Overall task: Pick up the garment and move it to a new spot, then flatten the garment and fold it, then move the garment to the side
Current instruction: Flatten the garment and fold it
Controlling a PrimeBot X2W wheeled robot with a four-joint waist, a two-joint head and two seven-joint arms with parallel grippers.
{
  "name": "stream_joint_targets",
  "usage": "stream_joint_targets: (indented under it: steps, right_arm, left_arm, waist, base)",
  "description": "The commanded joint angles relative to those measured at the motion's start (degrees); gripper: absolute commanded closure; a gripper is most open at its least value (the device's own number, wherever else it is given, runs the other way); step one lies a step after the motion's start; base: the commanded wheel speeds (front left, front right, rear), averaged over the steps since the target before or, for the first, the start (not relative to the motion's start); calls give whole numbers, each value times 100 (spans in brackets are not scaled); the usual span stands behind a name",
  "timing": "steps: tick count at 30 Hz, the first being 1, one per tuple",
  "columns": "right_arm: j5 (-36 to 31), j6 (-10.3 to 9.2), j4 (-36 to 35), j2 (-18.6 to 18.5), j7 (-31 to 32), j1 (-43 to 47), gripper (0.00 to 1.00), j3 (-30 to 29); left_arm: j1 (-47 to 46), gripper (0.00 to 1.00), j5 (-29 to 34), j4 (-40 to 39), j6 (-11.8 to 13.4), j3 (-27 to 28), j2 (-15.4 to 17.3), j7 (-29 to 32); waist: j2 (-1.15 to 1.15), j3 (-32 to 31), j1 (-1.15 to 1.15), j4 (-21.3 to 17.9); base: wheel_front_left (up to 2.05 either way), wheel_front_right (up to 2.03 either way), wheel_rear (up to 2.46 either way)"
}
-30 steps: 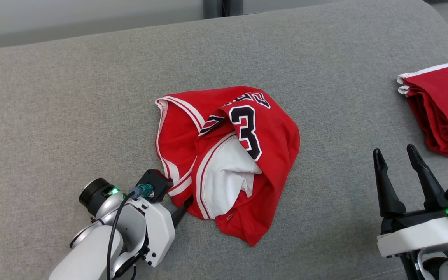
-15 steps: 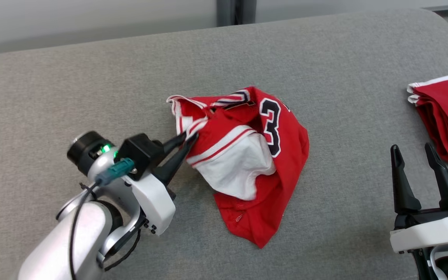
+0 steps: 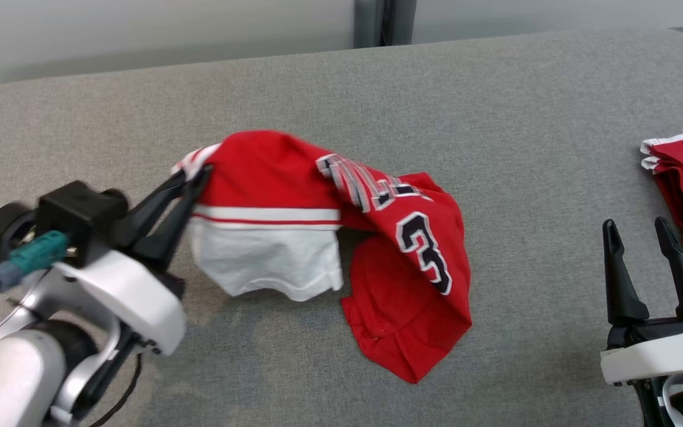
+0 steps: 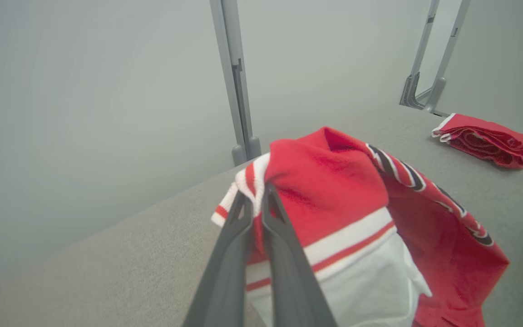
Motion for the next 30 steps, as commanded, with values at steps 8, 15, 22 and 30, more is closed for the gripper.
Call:
stream_joint_targets:
  steps: [8, 15, 22, 30]
  right_arm:
    - [28, -2, -44, -20, 48, -121, 0, 1]
    - [9, -2, 3, -21, 61, -276, 0, 78]
    - [13, -2, 81, -20, 24, -291, 0, 155]
    - [-78, -2, 31, -21, -56, -197, 0, 118]
  left_arm:
    - [654, 100, -617, 813, 137, 449, 80, -80]
    - [237, 100, -696, 2440, -274, 371, -376, -888]
    - [-97, 0, -546, 3464, -443, 272, -667, -1548]
    - [52, 0, -326, 3382, 64, 673, -1000, -2963]
  waist:
    - [0, 238, 0, 43]
    - [0, 346, 0, 1]
    - [0, 309, 0, -40]
    - [0, 100, 0, 67]
  base:
    - [0, 0, 0]
    - [0, 0, 0]
    - [0, 0, 0]
    - [0, 0, 0]
